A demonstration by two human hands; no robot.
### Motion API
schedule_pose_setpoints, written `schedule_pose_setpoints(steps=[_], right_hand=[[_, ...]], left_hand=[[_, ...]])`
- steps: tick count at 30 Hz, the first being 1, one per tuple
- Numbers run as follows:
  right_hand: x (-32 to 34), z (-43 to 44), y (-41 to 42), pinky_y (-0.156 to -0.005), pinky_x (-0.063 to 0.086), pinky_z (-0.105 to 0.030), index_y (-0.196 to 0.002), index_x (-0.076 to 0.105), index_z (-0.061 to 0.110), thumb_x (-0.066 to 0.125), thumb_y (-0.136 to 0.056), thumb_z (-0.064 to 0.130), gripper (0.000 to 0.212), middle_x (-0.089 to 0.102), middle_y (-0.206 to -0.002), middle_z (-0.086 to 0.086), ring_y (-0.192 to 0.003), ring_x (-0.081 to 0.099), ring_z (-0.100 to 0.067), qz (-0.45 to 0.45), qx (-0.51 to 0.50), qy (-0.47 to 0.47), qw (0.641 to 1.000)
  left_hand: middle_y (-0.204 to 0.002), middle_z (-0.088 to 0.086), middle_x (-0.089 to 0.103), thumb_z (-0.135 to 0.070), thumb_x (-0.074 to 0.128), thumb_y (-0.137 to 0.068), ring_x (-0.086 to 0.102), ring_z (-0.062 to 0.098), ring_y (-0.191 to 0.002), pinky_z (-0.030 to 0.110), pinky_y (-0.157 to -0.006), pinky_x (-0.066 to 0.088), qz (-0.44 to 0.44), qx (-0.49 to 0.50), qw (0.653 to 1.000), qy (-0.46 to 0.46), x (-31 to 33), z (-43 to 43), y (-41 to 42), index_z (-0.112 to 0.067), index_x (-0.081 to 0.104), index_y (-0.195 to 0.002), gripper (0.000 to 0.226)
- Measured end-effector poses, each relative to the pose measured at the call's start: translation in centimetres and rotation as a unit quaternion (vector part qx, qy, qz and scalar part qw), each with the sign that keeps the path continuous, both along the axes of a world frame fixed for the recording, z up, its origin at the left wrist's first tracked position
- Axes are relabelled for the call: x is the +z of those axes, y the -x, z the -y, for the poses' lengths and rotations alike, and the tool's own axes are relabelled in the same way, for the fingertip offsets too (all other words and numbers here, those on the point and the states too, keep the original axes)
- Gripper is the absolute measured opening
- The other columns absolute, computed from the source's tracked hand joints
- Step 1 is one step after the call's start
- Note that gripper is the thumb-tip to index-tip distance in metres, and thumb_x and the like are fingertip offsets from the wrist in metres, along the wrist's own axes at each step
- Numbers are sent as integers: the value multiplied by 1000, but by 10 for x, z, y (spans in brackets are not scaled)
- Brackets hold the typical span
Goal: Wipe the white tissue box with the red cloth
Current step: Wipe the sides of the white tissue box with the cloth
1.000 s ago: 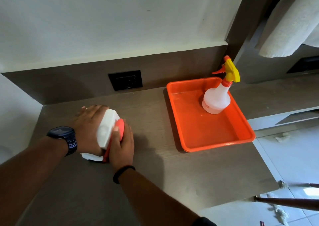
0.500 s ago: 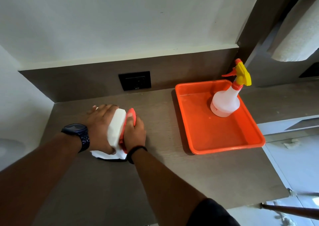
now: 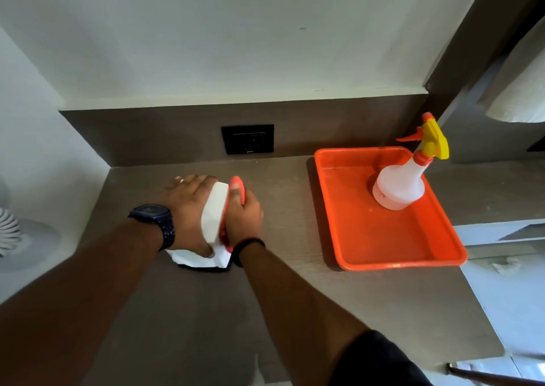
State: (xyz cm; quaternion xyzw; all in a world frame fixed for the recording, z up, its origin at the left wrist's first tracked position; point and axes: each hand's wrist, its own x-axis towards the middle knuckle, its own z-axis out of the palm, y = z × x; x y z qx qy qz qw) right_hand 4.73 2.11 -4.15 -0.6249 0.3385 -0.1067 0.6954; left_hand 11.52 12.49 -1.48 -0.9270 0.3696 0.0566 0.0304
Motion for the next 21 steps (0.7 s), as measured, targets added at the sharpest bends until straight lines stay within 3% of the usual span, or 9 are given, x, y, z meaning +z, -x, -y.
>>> schedule_pose_setpoints(steps=[4,6,8,10,14,21], right_hand=[[0,-2,9,-95,43,-27,-122,65,23,44,-96,51,44,69,-123,-4,-118,60,-23,-30,1,-30,999],[-8,-12,19,-101,47,-35,-121,65,28,40,-89,61,52,70,-121,-2,-116,62,-23,-41,-4,-18,999],[-18,-23,29,-97,53,-46,-115,64,31,37,-82,69,57,71,-114,1,-110,65,-21,-33,-8,-10,999],[-20,-27,31,-94,55,-47,-115,64,33,39,-85,66,51,72,-112,3,-107,66,-19,-17,-1,14,1000],[-4,-8,13,-105,47,-38,-128,61,25,47,-95,41,39,68,-128,-3,-120,59,-20,6,13,52,999],[0,-6,13,-98,50,-41,-117,66,17,42,-96,48,44,71,-115,-10,-108,64,-28,-54,18,25,998]], left_hand=[[-133,-3,45,-72,68,-21,42,19,-123,40,-109,33,-5,10,1000,-18,3,0,3,-22,27,-129,126],[-138,-1,42,-73,67,-23,39,21,-127,41,-112,29,-10,13,1000,-13,6,0,6,-20,24,-133,130],[-142,0,38,-74,68,-26,36,22,-131,42,-115,25,-22,16,1000,-14,10,0,9,-19,21,-137,133],[-143,1,37,-75,68,-27,34,22,-132,42,-116,23,-29,19,999,-10,11,0,9,-19,20,-137,133],[-137,0,42,-77,63,-22,39,22,-126,41,-113,27,-22,25,999,-2,9,-1,8,-20,24,-133,131],[-143,0,37,-77,65,-22,35,21,-130,43,-115,25,-35,28,999,-16,8,-1,6,-19,20,-138,137]])
